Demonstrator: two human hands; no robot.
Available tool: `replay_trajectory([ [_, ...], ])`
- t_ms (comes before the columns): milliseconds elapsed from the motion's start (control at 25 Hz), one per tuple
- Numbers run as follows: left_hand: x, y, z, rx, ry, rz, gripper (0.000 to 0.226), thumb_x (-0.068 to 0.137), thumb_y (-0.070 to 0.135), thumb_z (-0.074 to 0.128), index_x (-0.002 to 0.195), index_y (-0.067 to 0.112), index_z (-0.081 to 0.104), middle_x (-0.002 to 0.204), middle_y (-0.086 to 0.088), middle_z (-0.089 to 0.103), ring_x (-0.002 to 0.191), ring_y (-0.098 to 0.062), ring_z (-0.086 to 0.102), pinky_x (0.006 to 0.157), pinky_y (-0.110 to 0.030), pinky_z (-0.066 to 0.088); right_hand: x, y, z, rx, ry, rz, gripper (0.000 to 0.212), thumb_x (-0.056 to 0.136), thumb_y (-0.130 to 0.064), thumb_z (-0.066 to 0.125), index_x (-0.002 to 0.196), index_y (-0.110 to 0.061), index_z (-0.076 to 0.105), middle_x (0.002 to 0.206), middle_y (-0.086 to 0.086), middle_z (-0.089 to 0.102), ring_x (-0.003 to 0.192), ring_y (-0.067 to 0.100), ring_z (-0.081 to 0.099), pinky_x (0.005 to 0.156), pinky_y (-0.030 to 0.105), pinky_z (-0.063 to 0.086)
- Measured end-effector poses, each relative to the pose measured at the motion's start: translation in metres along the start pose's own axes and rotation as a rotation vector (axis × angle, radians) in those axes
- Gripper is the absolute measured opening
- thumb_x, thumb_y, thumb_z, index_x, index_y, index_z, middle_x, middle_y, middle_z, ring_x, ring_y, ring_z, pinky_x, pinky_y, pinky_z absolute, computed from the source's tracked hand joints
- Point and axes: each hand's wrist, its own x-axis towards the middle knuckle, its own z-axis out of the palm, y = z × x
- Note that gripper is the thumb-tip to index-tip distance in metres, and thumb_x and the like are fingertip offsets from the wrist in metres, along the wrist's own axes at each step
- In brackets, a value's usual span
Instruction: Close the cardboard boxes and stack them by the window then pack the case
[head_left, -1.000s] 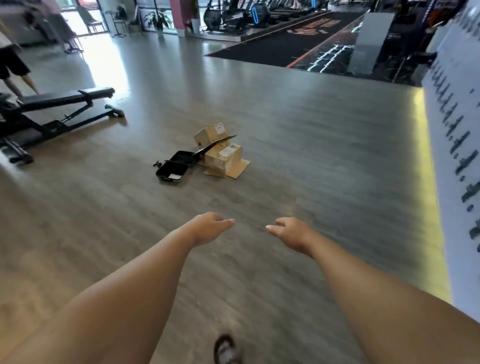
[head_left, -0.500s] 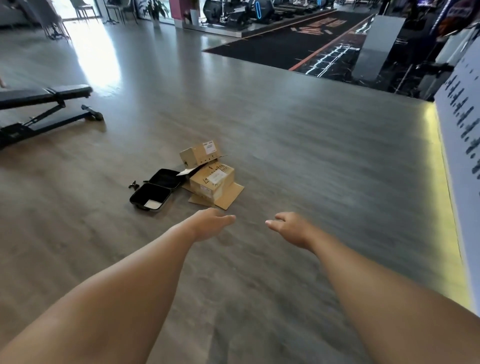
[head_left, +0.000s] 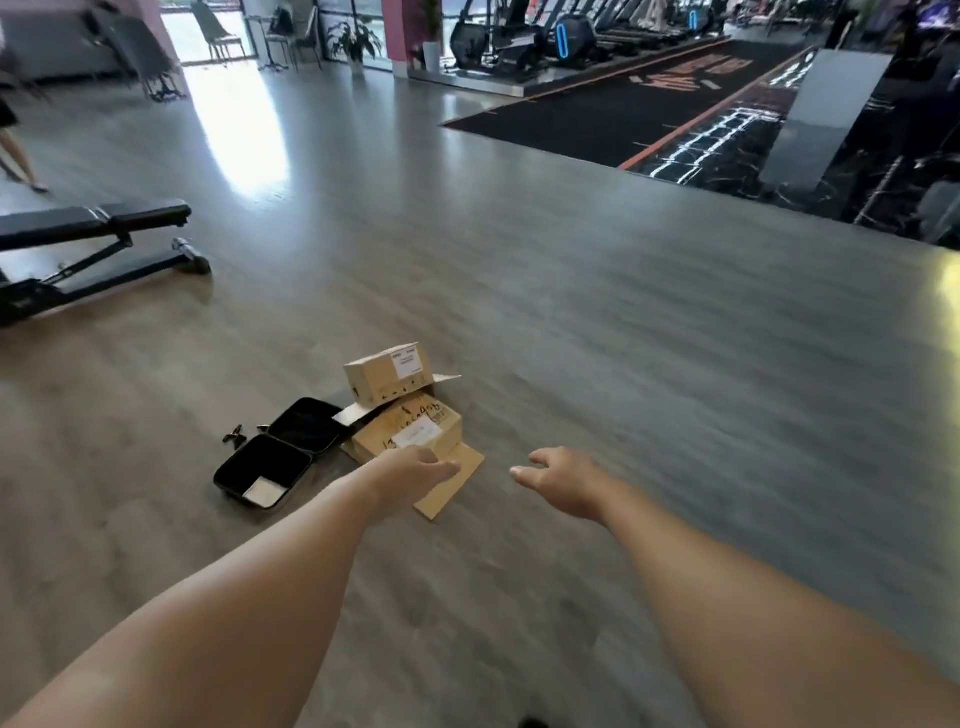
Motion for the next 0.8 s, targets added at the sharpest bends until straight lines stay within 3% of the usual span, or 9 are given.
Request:
replay_trajectory([
  [240, 0.134, 0.034, -0.065, -0.044, 0.071, -0.111, 0.065, 0.084, 0.075, 0.045, 0.128, 0.029, 0.062, 0.119, 0.006, 0.058, 0.107, -0.016, 0.055, 0.089, -0.035, 0.044, 0.158, -0.027, -0.092, -0.073, -0.064, -0.084, 0.082, 0.087, -0.067, 0.055, 0.150, -0.018, 0.043, 0.156, 0.004, 0.043, 0.141, 0.024, 0.042, 0.115, 0.040, 0.034],
  [440, 0.265, 0.017, -0.119, -0.208, 0.115, -0.168, 0.054, 0.088, 0.068, 0.050, 0.121, 0.029, 0.067, 0.116, 0.005, 0.069, 0.105, -0.015, 0.064, 0.097, -0.039, 0.051, 0.303, -0.064, -0.126, -0.179, -0.152, -0.114, 0.080, 0.087, -0.068, 0.052, 0.151, -0.021, 0.042, 0.155, 0.004, 0.044, 0.139, 0.025, 0.044, 0.111, 0.038, 0.037],
  [800, 0.430, 0.004, -0.186, -0.402, 0.170, -0.292, 0.053, 0.095, 0.062, 0.046, 0.137, 0.032, 0.058, 0.136, 0.006, 0.060, 0.122, -0.017, 0.055, 0.098, -0.033, 0.045, 0.533, -0.120, -0.162, -0.317, -0.318, -0.193, 0.078, 0.089, -0.065, 0.051, 0.153, -0.021, 0.040, 0.154, 0.003, 0.045, 0.137, 0.025, 0.046, 0.103, 0.037, 0.041],
])
